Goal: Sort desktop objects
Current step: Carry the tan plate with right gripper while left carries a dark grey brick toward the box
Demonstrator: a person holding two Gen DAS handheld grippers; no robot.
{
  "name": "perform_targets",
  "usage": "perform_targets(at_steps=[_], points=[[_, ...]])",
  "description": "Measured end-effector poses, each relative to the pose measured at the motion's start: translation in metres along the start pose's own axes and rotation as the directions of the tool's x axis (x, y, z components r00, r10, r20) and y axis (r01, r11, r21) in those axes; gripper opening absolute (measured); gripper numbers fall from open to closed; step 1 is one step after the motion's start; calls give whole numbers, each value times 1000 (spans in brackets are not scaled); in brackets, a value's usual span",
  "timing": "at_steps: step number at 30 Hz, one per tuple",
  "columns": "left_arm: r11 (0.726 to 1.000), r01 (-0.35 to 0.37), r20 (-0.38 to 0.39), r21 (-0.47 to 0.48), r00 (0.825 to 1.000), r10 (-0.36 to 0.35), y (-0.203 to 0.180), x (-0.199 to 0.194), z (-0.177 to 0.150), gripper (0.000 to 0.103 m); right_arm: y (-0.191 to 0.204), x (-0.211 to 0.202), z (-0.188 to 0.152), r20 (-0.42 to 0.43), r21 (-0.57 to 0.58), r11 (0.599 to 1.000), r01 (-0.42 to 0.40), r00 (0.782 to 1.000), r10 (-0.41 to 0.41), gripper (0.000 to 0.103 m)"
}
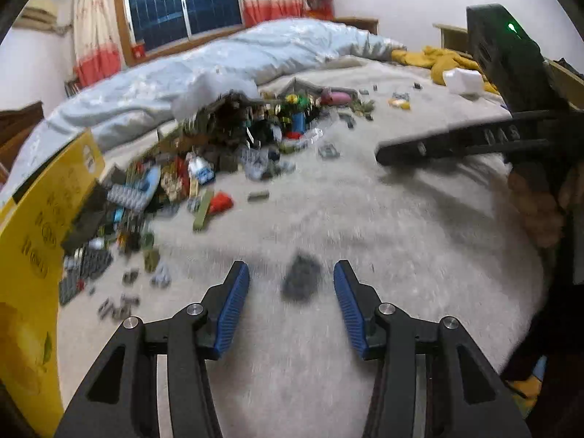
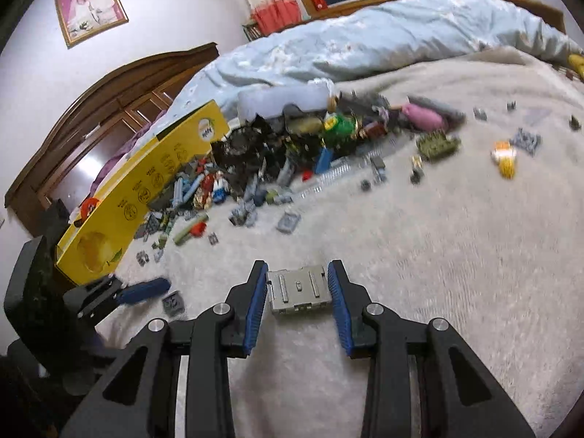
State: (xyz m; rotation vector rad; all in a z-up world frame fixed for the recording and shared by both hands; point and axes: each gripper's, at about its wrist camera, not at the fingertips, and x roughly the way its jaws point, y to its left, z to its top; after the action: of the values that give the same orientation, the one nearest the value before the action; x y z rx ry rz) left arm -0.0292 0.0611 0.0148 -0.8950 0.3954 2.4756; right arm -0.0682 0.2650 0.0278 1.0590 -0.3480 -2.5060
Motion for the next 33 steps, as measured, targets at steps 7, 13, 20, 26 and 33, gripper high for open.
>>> perform_targets(at_steps=[7,13,20,26,33], points=[[985,95,6,-143,995,-95,19,10,13,16,25,3,-14,18,-162,985,57,998,-55,34],[988,43,84,-150,996,-30,17,-8,23,16,48,1,-17,71,-247,967,71,996,-55,33],[983,44,177,-181,984,-11,27,-42,32,16,71,-11,-6,185,-196,957,215,966,-179,33],[980,-16,220,-198,974,61,26,-54,34,16,101,-13,4,240,-191,956,223,955,-175,33],[961,14,195,-276,980,42,41,-54,23,16,124,9,0,238,-196,944,265,947,-217,33]])
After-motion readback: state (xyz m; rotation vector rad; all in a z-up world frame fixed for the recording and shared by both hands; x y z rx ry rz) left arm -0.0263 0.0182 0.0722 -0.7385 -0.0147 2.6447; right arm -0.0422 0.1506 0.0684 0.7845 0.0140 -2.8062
